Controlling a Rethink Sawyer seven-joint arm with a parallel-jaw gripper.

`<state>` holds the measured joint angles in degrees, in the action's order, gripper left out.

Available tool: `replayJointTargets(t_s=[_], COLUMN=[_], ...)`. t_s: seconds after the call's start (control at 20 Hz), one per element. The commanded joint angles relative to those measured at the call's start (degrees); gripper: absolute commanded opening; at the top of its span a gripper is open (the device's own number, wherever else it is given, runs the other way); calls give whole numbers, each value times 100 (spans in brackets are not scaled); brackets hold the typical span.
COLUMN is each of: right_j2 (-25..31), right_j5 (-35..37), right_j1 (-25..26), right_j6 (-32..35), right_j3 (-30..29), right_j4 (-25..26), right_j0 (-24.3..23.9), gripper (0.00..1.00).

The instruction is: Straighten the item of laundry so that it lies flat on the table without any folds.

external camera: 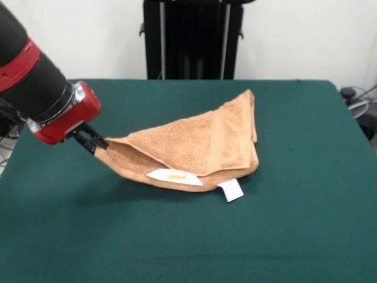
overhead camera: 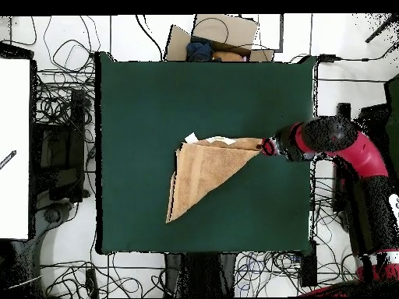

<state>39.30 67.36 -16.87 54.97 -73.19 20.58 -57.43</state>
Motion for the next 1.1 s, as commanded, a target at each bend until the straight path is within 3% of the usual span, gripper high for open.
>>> replayJointTargets(t_s=[0.05,1.1], right_j2=[19,-61], right_j5=[524,1206], right_j1=[332,192], right_j6=[-1162,-1139], right_j3=[798,1417], right_j4=[305,347], right_j0=[198,351], gripper=[0,0])
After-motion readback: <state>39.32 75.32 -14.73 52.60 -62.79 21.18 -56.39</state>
